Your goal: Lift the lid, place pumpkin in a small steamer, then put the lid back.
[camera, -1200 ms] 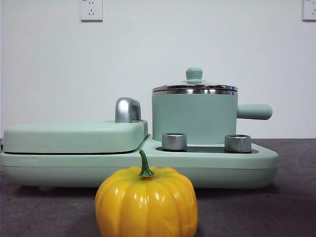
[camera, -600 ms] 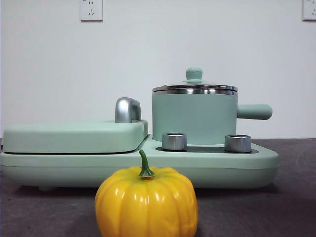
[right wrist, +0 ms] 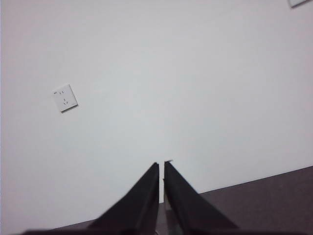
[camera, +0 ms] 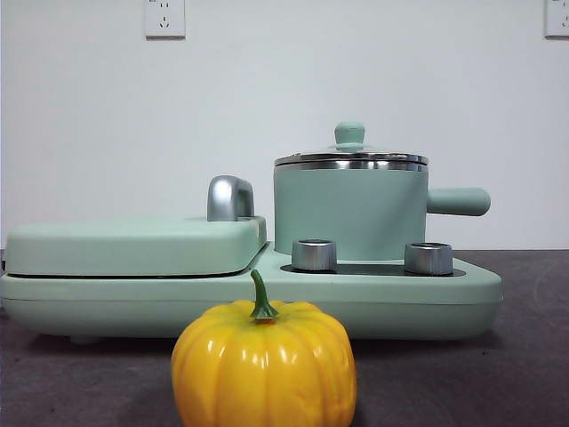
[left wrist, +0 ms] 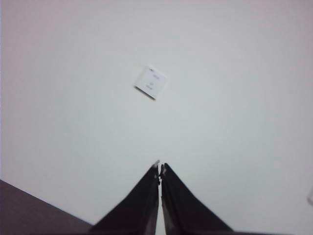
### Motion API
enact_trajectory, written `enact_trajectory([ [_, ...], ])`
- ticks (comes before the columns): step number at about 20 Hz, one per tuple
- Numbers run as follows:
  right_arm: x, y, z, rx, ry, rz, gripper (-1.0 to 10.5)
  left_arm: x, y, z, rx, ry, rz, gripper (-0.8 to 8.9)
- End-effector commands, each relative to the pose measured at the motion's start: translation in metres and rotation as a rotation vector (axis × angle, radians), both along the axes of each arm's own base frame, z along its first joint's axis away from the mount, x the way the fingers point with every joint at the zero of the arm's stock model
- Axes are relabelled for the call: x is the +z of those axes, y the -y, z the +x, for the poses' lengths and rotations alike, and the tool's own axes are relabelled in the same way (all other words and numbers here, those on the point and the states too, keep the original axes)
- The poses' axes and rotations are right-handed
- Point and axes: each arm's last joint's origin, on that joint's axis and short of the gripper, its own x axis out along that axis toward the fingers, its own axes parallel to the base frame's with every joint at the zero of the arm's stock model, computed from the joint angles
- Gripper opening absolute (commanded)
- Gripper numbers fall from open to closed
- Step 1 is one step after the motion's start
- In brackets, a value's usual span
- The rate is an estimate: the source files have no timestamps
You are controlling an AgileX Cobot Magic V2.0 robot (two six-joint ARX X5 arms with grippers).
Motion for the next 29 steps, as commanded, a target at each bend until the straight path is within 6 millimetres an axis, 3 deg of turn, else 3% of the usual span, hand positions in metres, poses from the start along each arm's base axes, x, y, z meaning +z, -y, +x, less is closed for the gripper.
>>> enact_trajectory([
  [1, 0.02, 0.0, -0.006, 0.033, -0.021, -0.008, 0.1, 0.021, 0.001, -0.003, -0.003, -0.055, 0.106, 0.08],
  [8, 0.059, -0.004, -0.003, 0.109, -0.107, -0.193, 0.1, 0.067, 0.005, 0.004, -0.106, -0.202, 0.252, 0.08],
  [14, 0.075, -0.01, 0.014, 0.226, -0.258, -0.372, 0.1, 0.089, 0.01, 0.02, -0.27, -0.302, 0.411, 0.08],
  [22, 0.071, -0.014, 0.038, 0.316, -0.391, -0.647, 0.1, 0.094, 0.016, 0.041, -0.441, -0.432, 0.703, 0.08],
  [29, 0.066, -0.021, 0.044, 0.376, -0.36, -0.832, 0.1, 0.085, 0.021, 0.052, -0.524, -0.469, 0.989, 0.07],
])
